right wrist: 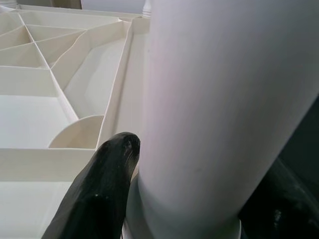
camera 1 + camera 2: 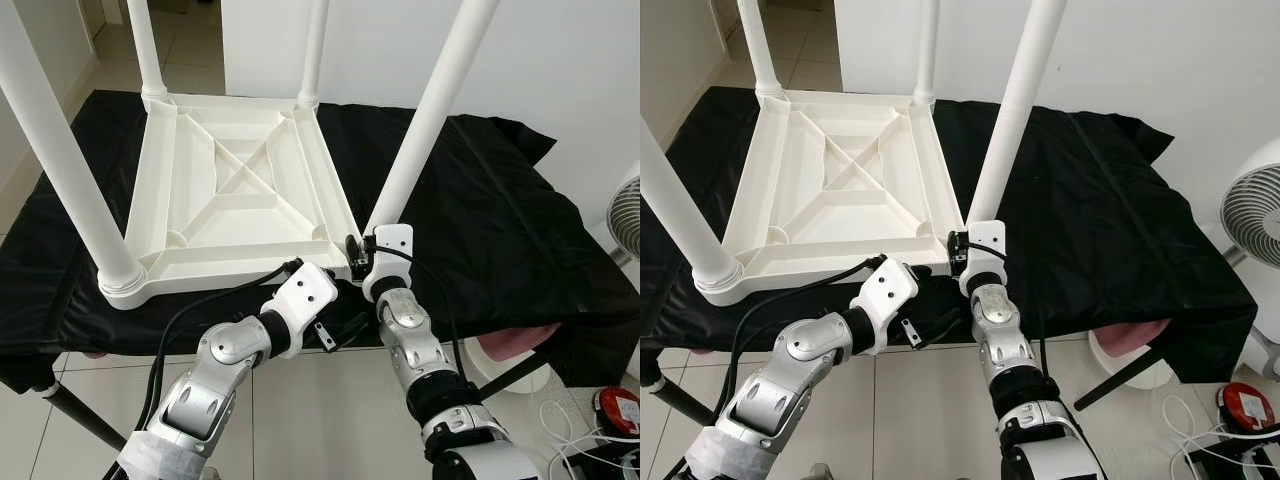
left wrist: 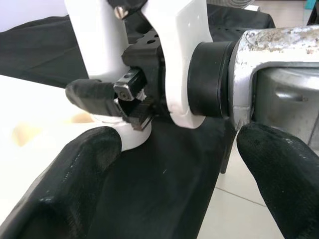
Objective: Building children table
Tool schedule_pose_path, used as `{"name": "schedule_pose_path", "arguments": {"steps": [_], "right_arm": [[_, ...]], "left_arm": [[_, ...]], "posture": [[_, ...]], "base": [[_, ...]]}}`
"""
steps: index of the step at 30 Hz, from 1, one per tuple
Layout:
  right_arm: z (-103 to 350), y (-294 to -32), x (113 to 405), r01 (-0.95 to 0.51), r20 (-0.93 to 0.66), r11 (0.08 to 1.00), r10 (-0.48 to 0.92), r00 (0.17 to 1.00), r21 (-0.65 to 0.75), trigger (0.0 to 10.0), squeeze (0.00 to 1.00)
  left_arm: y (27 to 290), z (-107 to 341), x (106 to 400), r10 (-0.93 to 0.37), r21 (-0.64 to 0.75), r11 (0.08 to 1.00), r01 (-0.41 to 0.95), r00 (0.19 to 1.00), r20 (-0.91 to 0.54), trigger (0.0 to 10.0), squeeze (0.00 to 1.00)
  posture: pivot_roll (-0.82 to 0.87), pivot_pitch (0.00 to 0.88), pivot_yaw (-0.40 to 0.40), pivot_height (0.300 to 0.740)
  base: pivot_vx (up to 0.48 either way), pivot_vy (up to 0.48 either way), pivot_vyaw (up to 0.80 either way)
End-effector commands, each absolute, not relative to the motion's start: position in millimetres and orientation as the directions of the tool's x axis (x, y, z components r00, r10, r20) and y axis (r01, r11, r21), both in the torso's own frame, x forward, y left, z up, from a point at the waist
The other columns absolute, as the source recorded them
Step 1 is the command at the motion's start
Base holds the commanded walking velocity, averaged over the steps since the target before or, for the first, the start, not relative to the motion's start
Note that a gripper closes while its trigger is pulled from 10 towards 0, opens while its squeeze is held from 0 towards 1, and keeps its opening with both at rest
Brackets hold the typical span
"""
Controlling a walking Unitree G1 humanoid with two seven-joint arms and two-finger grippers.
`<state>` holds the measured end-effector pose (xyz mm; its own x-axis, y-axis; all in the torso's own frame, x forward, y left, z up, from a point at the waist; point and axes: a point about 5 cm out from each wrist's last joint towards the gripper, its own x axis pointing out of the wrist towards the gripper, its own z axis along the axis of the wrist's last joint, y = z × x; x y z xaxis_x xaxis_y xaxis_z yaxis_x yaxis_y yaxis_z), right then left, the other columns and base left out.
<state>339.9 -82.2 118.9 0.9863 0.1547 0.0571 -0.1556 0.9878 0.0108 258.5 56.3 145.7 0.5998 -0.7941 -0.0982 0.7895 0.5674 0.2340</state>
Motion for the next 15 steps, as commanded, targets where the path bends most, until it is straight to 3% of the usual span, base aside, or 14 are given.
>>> {"name": "schedule_pose_path", "arguments": {"steps": [1, 2, 4, 5, 10, 11, 12, 15], "right_arm": [[106.1, -77.6, 334.2, -0.170, -0.010, 0.985, 0.170, 0.985, 0.024, 10.0, 0.00], [106.6, -79.7, 333.7, -0.173, -0.013, 0.984, 0.174, 0.985, 0.029, 10.0, 0.70], [106.9, -81.5, 333.5, -0.174, -0.015, 0.984, 0.175, 0.985, 0.033, 10.0, 0.70], [107.7, -82.7, 333.2, -0.182, -0.012, 0.983, 0.182, 0.983, 0.038, 10.0, 1.00], [110.1, -81.4, 330.4, -0.247, 0.002, 0.967, 0.247, 0.969, 0.062, 10.0, 1.00], [113.7, -87.7, 327.6, -0.321, 0.024, 0.945, 0.320, 0.947, 0.061, 10.0, 1.00], [115.2, -92.1, 327.1, -0.352, 0.033, 0.935, 0.351, 0.936, 0.044, 10.0, 0.00], [116.9, -96.1, 326.4, -0.377, 0.037, 0.926, 0.376, 0.926, 0.024, 10.0, 0.00]], "left_arm": [[52.9, 143.8, 257.1, -0.781, 0.225, 0.588, 0.777, 0.618, -0.094, 10.0, 0.00], [52.6, 143.7, 257.4, -0.779, 0.227, 0.591, 0.774, 0.621, -0.092, 10.0, 0.00], [52.6, 143.7, 257.6, -0.777, 0.228, 0.592, 0.773, 0.623, -0.091, 10.0, 0.00], [52.8, 143.8, 257.9, -0.776, 0.229, 0.594, 0.771, 0.624, -0.090, 10.0, 0.00], [53.0, 144.1, 258.5, -0.774, 0.230, 0.597, 0.769, 0.627, -0.089, 10.0, 0.00], [52.7, 144.0, 258.7, -0.774, 0.230, 0.597, 0.769, 0.627, -0.088, 10.0, 0.00], [52.6, 144.0, 258.6, -0.774, 0.231, 0.596, 0.769, 0.627, -0.088, 10.0, 0.00], [52.4, 144.0, 258.7, -0.775, 0.231, 0.595, 0.770, 0.626, -0.088, 10.0, 0.00]], "posture": [[0.04, 0.020, -0.117, 0.740], [0.04, 0.016, -0.122, 0.740], [0.04, 0.016, -0.122, 0.740], [0.04, 0.016, -0.122, 0.740], [0.04, 0.010, -0.126, 0.740], [0.04, 0.010, -0.124, 0.740], [0.04, 0.010, -0.124, 0.740], [0.04, 0.010, -0.122, 0.740]], "base": [[0.000, 0.000, 0.00], [0.000, 0.000, 0.00], [0.000, 0.000, 0.00], [0.000, 0.000, 0.00], [0.000, 0.000, 0.00], [0.000, 0.000, 0.00], [0.000, 0.000, 0.00], [0.000, 0.000, 0.00]]}}
